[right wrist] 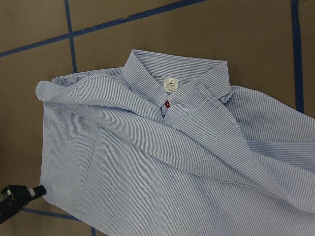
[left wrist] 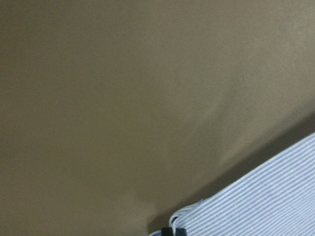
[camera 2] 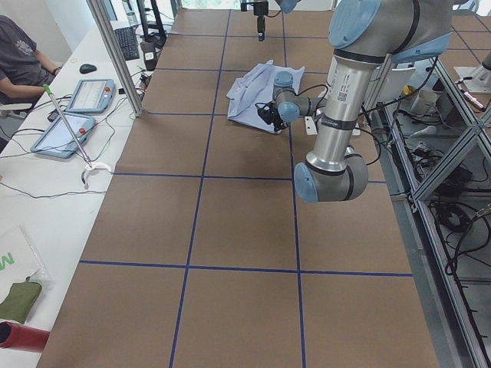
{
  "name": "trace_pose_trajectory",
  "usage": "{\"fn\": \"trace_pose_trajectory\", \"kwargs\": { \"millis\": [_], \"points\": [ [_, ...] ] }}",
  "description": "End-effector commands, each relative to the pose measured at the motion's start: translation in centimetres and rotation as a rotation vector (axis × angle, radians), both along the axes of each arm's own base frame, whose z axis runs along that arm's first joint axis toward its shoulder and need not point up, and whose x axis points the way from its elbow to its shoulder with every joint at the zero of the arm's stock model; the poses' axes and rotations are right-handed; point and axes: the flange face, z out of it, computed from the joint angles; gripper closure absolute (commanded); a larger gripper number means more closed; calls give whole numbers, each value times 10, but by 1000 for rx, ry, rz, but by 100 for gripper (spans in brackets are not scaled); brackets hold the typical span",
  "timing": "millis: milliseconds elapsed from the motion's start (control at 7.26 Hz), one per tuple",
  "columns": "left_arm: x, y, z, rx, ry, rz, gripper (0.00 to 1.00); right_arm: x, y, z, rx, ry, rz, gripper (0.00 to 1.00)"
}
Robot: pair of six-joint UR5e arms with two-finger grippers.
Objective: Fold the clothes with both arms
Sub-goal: 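Pull the shirt corner with the left gripper away from the robot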
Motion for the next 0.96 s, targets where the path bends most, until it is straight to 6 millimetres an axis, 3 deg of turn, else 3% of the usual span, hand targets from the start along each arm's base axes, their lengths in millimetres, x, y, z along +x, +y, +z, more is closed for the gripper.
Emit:
{"fn": "trace_pose_trajectory", "kwargs": {
  "millis": [0, 413, 827],
  "points": [
    [-31, -28, -17, 6, 7, -41, 100, 2, -1, 0, 0, 0, 5, 0],
    [-81, -121, -37, 204, 6, -86, 100, 3, -7, 5, -8, 7, 14, 0],
    [-50, -226, -36, 356, 23, -122, 100, 6, -8, 7, -11, 9, 20, 0]
  ]
}}
